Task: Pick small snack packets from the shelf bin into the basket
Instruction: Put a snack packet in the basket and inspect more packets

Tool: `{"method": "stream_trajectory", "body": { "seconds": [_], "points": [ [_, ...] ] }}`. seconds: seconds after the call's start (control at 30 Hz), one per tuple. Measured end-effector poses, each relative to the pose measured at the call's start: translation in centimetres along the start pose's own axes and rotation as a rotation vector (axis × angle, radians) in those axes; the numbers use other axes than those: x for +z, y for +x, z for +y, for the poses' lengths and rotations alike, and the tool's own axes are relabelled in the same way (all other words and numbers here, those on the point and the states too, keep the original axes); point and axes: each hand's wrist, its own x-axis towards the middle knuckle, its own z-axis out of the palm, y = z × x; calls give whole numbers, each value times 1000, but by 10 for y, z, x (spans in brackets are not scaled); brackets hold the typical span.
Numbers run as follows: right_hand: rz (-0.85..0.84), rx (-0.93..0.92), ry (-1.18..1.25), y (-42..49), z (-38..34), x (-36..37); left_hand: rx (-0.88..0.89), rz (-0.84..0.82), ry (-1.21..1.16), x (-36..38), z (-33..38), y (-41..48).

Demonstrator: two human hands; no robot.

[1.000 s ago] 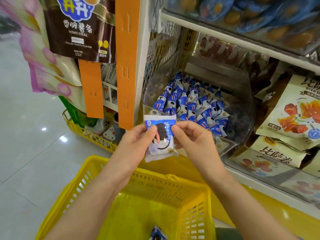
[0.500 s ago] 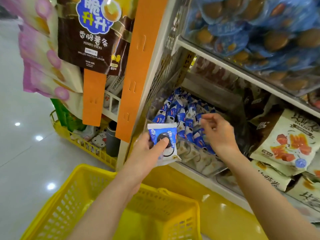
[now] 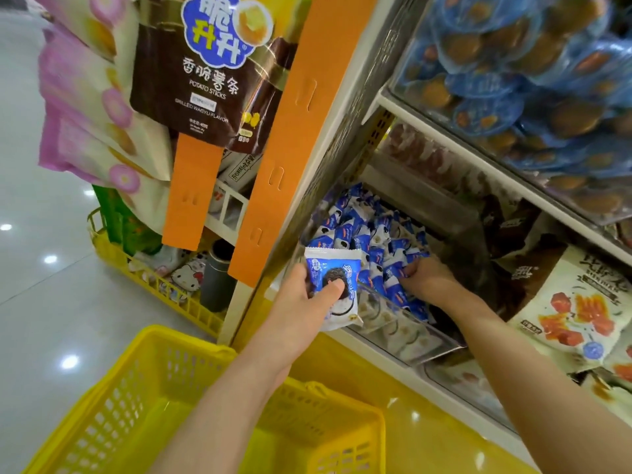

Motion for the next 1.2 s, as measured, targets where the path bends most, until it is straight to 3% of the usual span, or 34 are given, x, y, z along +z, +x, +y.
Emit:
{"method": "stream_trajectory", "body": {
  "seconds": [0.13, 0.3, 0.43, 0.57, 0.7, 0.8, 0.97, 1.2],
  "points": [
    [122, -47, -5, -16, -1, -10, -60, -6, 44, 2, 0, -1],
    [564, -309, 259, -54, -9, -34, -132, 28, 2, 6, 6, -6],
    [364, -482, 787, -97, -27, -34, -103, 46, -99, 12, 10, -9],
    [-80, -534, 954, -126, -38, -11, -69, -55, -258, 13, 11, -16],
    [-83, -626, 983, -134, -37, 1, -28, -39, -111, 7, 11, -23],
    [-60, -526, 992, -130, -30, 2, -13, -22, -105, 7, 15, -24],
    [-249, -412, 1025, -126, -24, 5, -22, 15, -44, 8, 11, -25],
    [-457, -377, 1054, -117, -9, 8, -20, -103, 103, 5, 11, -27]
  ]
}}
